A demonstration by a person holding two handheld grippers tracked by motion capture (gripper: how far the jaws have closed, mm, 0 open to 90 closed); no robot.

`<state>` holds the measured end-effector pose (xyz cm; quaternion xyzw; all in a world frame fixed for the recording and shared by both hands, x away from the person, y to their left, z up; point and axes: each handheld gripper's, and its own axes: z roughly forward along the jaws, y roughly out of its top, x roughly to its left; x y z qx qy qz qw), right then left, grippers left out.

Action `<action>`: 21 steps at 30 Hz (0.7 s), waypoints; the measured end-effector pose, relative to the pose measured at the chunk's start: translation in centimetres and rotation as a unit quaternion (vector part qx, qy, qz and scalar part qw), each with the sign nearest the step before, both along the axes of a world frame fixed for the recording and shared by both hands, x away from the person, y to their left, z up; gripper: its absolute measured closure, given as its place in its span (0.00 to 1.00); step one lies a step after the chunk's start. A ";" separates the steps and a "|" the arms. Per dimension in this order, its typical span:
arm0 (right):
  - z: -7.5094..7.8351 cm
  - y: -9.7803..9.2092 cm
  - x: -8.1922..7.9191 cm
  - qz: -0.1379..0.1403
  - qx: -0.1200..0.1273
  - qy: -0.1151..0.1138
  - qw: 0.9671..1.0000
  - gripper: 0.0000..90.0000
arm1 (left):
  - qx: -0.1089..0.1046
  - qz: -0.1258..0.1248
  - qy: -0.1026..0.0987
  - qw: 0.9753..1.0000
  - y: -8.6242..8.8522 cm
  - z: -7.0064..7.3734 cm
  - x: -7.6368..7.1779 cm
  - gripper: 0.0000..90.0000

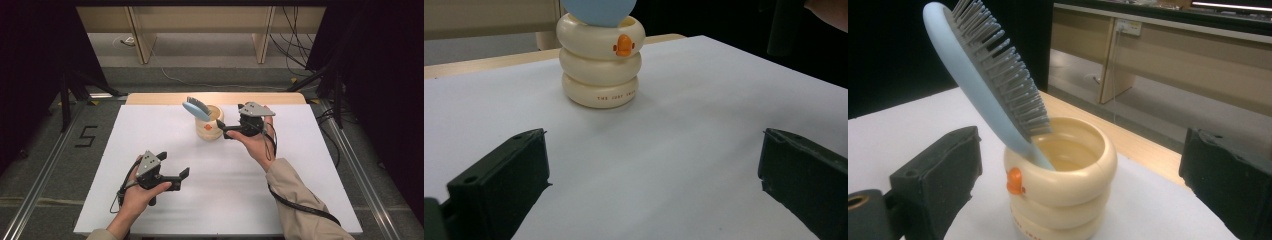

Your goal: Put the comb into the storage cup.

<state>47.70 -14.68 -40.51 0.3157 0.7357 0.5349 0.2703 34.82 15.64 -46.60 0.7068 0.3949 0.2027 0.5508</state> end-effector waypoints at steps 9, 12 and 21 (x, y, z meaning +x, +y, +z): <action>-0.3 -1.9 -0.6 -0.006 0.001 0.006 1.000 0.05 | 0.001 0.002 0.002 1.000 0.1 -0.1 0.1 0.00; -0.3 -2.6 -0.8 -0.006 0.001 0.008 1.000 0.05 | 0.002 0.003 0.002 1.000 0.2 -0.1 0.1 0.00; -0.8 -4.6 -1.8 -0.006 -0.006 0.014 1.000 0.05 | 0.007 0.007 0.001 1.000 0.3 -0.1 0.1 0.00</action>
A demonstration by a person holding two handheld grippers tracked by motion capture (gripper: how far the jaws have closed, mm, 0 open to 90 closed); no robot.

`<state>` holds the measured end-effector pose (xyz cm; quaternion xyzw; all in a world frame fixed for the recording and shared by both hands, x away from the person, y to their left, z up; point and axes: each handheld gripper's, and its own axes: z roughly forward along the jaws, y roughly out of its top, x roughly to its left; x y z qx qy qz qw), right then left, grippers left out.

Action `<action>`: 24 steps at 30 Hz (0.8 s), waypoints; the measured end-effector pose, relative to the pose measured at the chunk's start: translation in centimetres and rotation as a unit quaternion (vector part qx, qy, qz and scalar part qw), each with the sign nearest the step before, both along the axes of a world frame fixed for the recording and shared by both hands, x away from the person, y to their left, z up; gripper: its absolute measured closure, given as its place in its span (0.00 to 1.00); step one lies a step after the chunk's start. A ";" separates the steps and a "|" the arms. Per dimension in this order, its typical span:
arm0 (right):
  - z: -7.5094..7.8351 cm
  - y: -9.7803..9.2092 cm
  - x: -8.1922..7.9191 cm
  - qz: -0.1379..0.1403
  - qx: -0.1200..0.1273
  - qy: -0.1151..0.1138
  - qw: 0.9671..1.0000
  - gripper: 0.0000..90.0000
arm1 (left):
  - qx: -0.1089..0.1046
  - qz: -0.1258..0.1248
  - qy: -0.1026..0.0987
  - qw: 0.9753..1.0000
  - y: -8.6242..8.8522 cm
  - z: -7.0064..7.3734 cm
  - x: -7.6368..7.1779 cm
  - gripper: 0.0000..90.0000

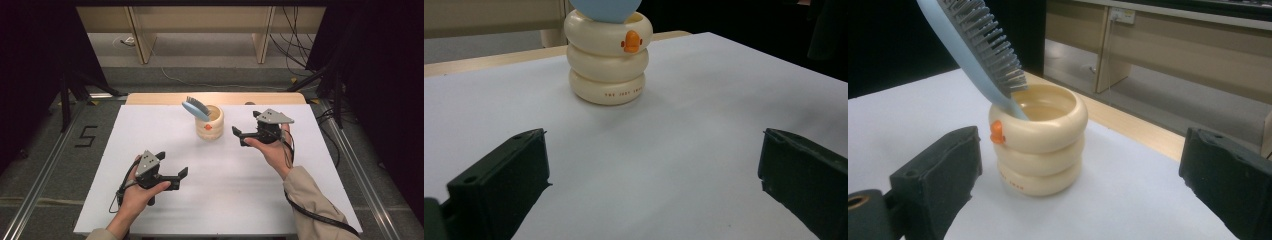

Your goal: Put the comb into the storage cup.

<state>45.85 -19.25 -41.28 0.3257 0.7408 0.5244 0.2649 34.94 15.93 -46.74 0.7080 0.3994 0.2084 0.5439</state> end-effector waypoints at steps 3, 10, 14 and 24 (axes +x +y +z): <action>-0.1 -0.5 -0.4 0.000 -0.002 0.002 1.000 0.05 | 0.000 0.000 0.000 1.000 0.0 0.0 0.0 0.00; -0.5 -2.1 -1.5 0.000 -0.005 0.009 1.000 0.05 | 0.002 0.002 0.000 1.000 0.2 0.0 0.0 0.00; -0.9 -3.0 -2.3 0.001 -0.004 0.014 1.000 0.05 | 0.002 0.003 0.000 1.000 0.2 0.0 0.0 0.00; -1.4 -4.7 -3.9 0.003 -0.008 0.021 1.000 0.04 | 0.005 0.003 -0.001 1.000 0.3 0.0 -0.1 0.00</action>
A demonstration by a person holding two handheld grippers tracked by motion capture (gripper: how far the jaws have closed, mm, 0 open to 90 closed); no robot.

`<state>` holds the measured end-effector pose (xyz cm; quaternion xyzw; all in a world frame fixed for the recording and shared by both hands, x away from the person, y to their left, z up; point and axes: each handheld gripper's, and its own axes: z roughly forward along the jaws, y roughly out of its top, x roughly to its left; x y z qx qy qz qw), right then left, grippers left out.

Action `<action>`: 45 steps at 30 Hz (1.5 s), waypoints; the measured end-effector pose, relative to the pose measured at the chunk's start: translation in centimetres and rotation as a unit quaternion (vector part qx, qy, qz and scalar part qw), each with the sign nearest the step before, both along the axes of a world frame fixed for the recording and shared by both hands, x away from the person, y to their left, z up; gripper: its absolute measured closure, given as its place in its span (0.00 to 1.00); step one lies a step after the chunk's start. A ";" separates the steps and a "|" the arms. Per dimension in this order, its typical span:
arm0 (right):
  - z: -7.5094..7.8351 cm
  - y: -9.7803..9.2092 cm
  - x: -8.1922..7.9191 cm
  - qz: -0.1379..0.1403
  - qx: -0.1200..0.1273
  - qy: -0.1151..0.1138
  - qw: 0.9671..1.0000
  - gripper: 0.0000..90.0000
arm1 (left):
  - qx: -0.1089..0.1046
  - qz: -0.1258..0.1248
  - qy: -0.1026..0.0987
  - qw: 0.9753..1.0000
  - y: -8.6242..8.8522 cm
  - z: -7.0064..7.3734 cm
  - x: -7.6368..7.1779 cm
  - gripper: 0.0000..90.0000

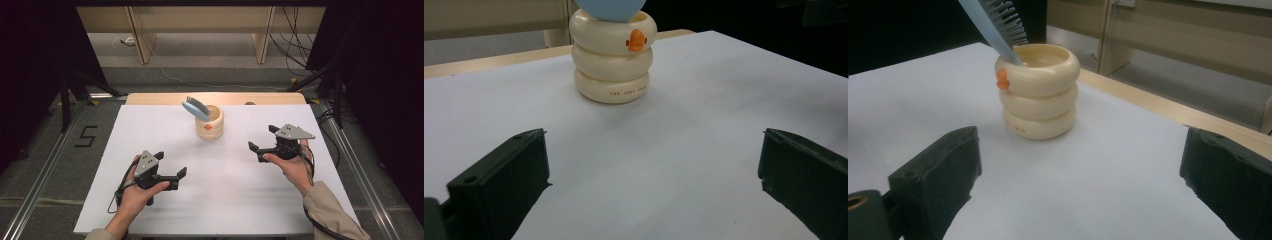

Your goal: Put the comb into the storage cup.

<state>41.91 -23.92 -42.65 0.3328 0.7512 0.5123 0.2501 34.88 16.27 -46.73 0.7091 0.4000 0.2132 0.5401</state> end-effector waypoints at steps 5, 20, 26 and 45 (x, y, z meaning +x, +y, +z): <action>-0.2 -0.6 -0.7 -0.001 -0.001 0.001 1.000 0.04 | 0.000 0.000 0.000 1.000 0.0 0.0 0.0 0.00; -0.8 -2.1 -2.4 0.002 -0.003 0.009 1.000 0.04 | 0.002 0.000 0.001 1.000 0.1 0.0 -0.1 0.00; -1.1 -2.6 -2.9 0.001 -0.003 0.013 1.000 0.04 | 0.003 0.001 0.001 1.000 0.1 0.0 -0.1 0.00; -1.8 -4.0 -4.4 0.002 -0.005 0.023 1.000 0.04 | 0.013 0.002 -0.001 1.000 0.2 -0.1 -0.1 0.00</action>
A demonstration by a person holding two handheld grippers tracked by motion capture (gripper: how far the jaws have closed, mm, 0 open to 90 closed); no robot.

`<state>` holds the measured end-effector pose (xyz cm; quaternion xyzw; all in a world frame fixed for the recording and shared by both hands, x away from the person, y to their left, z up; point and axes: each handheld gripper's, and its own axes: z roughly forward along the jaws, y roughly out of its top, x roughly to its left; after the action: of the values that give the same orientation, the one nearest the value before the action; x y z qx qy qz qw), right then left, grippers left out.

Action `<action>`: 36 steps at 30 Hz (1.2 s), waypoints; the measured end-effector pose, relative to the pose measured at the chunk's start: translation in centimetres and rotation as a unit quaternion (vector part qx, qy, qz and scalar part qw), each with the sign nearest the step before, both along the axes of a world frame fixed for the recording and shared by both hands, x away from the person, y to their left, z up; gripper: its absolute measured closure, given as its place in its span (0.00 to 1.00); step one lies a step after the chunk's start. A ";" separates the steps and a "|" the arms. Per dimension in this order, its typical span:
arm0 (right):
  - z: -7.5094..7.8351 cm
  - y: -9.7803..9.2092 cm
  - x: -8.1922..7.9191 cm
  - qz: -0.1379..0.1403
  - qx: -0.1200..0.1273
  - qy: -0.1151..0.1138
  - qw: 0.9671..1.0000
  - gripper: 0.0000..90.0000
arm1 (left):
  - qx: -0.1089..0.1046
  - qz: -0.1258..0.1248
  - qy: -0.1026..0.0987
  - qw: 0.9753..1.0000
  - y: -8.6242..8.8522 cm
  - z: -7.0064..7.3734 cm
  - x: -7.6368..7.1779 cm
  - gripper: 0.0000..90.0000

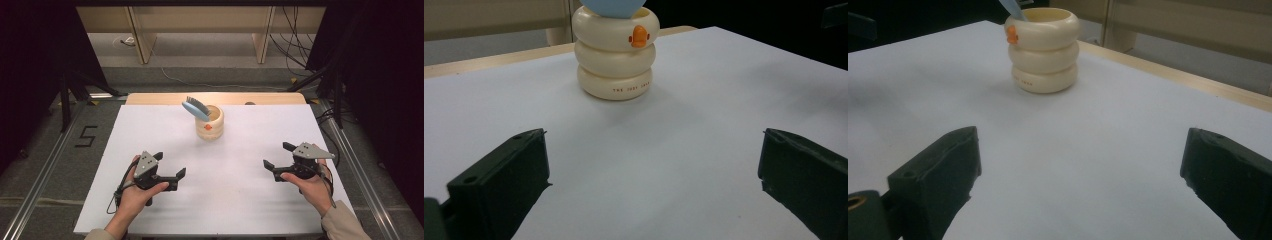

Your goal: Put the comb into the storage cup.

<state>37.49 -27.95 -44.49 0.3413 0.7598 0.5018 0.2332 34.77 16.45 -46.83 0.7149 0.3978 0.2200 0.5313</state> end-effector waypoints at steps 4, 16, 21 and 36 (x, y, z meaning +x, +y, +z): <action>-0.1 -0.2 -0.3 0.000 -0.001 0.002 1.000 0.04 | 0.001 0.000 -0.001 1.000 0.0 0.0 0.0 0.00; -0.6 -0.8 -1.1 0.000 0.000 0.005 1.000 0.04 | 0.004 0.002 0.001 1.000 0.3 -0.1 -0.1 0.00; -0.9 -1.1 -1.4 -0.002 0.001 0.006 1.000 0.04 | 0.005 0.002 0.002 1.000 0.4 -0.2 -0.2 0.00; -1.2 -1.5 -1.7 -0.006 0.006 -0.001 1.000 0.06 | 0.010 -0.001 0.004 1.000 0.3 -0.4 -0.2 0.00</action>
<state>35.84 -29.42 -45.73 0.3466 0.7543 0.5058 0.2347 34.59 16.72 -47.25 0.7211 0.3970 0.2208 0.5232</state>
